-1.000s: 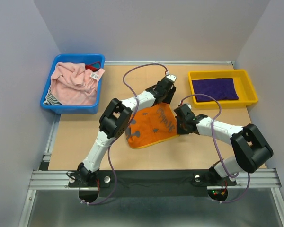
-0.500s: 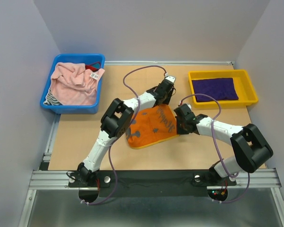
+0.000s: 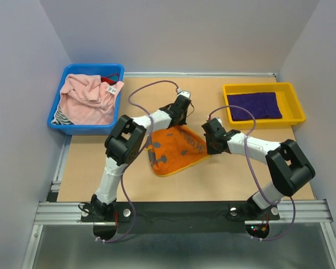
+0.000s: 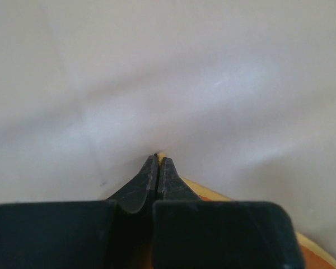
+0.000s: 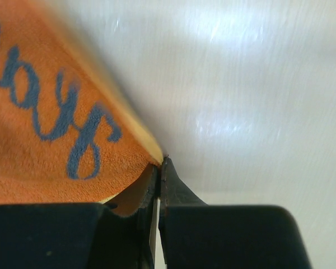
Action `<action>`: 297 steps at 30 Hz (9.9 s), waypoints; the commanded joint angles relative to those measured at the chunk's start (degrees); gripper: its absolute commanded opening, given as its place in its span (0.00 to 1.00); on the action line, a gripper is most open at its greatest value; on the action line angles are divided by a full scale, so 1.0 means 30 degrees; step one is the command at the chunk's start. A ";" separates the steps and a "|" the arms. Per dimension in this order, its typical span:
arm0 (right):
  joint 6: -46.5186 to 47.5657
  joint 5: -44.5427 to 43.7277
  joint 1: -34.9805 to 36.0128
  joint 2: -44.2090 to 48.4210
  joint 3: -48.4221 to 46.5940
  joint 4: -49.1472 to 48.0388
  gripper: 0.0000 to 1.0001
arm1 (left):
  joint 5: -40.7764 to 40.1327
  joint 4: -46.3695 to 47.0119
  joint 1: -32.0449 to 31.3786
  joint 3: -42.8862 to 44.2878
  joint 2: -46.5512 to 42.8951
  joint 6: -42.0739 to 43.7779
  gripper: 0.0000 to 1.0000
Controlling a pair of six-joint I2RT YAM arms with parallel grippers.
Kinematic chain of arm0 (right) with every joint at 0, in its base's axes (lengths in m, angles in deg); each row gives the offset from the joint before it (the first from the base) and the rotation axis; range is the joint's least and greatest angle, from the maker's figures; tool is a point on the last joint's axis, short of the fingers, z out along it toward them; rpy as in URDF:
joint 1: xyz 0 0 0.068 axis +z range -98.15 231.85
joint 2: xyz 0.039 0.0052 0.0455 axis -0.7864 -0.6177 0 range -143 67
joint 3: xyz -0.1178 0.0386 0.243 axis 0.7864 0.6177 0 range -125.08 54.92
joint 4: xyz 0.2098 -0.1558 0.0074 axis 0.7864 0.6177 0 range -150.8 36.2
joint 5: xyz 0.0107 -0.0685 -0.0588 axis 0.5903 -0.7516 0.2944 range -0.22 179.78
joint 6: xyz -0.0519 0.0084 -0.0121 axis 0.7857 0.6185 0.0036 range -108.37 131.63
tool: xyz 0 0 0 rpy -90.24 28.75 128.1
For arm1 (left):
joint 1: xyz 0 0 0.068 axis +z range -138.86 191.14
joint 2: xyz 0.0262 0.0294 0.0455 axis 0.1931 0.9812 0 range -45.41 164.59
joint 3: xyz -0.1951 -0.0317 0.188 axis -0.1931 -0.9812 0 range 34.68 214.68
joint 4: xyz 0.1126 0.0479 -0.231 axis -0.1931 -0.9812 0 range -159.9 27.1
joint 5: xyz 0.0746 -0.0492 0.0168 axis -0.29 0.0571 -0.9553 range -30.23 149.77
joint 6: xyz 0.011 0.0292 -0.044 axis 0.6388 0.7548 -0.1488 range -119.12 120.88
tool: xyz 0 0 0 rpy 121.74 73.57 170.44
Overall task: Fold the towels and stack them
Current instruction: Flatten out the crumpled towel, then fold the towel
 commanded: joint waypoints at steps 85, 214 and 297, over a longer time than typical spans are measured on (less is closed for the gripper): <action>1.4531 0.7029 -0.4838 -0.5486 -1.2358 -0.4316 0.01 | 0.2245 0.3844 0.7614 -0.3956 -0.7822 0.1648 0.00; 0.6826 0.8347 -0.4838 0.0582 -0.3595 0.1016 0.00 | 0.2862 -0.1227 0.5944 -1.7201 -1.6674 -0.4535 0.00; -0.3986 1.1073 -0.1059 0.0522 0.1386 -0.4082 0.31 | 0.2833 0.1909 0.4538 -2.2038 -1.8960 -0.8022 0.45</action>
